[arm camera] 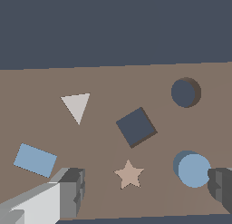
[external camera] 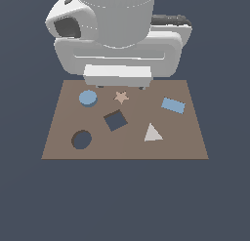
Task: Insert a designated object into the corresponding slot on a board.
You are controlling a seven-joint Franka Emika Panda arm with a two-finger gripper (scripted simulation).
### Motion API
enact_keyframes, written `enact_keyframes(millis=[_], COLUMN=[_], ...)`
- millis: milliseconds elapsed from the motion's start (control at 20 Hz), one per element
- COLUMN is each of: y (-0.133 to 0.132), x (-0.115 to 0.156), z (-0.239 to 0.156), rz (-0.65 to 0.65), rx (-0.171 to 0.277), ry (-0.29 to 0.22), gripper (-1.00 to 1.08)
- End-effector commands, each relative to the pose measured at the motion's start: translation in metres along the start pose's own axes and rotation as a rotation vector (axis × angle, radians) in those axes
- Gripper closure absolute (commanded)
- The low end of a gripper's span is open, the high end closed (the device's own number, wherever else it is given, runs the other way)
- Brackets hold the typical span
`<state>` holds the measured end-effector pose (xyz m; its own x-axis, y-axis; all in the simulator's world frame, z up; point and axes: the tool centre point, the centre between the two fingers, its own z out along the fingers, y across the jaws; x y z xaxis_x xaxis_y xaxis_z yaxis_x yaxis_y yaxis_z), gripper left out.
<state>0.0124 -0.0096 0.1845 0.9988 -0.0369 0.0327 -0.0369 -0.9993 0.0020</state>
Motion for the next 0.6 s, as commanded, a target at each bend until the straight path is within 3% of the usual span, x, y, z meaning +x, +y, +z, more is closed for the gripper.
enact_keyframes(millis=[0,550], y=[0.0,0.026], x=[0.0,-0.017], z=[0.0,0.029], rz=[0.0,-0.035], rx=[0.0,0.001], ry=[0.0,-0.007], gripper=[-0.92,-0.92])
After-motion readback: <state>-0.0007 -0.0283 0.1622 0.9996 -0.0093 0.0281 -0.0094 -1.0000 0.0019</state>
